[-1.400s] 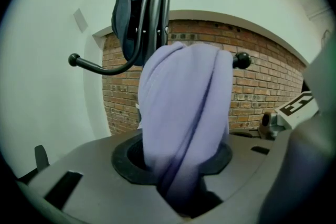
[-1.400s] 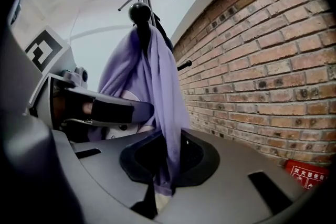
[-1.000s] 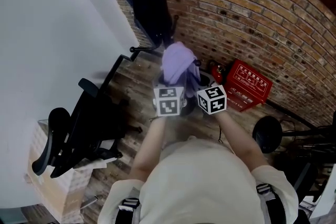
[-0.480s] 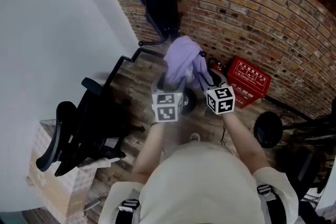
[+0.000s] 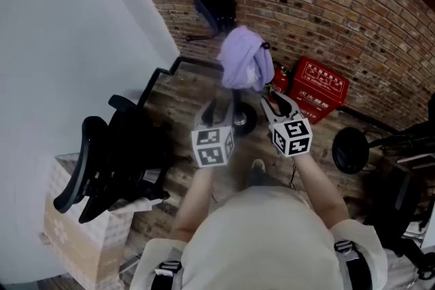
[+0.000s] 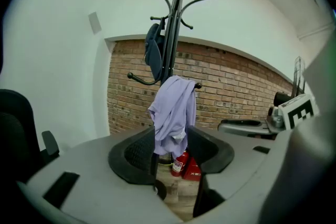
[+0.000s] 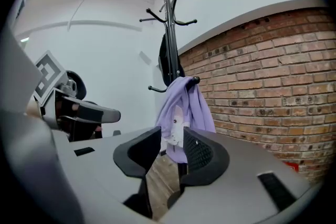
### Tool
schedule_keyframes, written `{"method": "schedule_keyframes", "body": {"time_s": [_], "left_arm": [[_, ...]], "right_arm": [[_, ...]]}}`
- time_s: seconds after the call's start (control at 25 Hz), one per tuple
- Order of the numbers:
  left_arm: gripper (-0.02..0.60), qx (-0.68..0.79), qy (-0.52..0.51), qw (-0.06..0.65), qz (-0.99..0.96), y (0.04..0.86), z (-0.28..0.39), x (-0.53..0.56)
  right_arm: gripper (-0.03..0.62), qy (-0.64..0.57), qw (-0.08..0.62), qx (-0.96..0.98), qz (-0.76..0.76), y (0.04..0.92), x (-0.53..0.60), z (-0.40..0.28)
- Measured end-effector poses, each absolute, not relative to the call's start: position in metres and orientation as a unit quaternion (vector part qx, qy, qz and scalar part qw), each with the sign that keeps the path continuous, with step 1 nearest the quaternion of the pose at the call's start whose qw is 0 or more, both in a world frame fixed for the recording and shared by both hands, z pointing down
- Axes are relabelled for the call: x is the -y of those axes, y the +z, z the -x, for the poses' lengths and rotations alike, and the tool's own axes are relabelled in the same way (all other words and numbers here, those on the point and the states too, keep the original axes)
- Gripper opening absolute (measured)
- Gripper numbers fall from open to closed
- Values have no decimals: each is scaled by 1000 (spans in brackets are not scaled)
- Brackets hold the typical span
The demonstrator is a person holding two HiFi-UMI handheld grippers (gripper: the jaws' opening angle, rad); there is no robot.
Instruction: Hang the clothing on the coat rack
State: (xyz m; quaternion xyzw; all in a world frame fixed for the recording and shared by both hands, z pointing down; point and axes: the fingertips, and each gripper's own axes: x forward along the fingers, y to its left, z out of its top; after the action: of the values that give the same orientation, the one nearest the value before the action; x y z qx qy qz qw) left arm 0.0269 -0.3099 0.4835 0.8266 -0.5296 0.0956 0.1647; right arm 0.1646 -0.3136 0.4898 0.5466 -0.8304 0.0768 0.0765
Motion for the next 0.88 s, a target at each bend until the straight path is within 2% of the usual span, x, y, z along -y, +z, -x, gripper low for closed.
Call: {"method": "schedule_keyframes", "body": {"time_s": [0.08,0.28,0.52,0.88], "left_arm": [[180,530,88,168,-826,483,-18,295],[103,539,77,166,-822,481,2,253],[43,537,61,173,-823,476,17,202],[21,519,40,168,-837,462,20,141]], "right_arm": [[111,74,73,831,-546,486,293,-156],[55,75,61,828,-552,475,243,-139],[26,67,50,829,-553,458,191,-124],[14,44,36,839,-541,442,134,-110]]}}
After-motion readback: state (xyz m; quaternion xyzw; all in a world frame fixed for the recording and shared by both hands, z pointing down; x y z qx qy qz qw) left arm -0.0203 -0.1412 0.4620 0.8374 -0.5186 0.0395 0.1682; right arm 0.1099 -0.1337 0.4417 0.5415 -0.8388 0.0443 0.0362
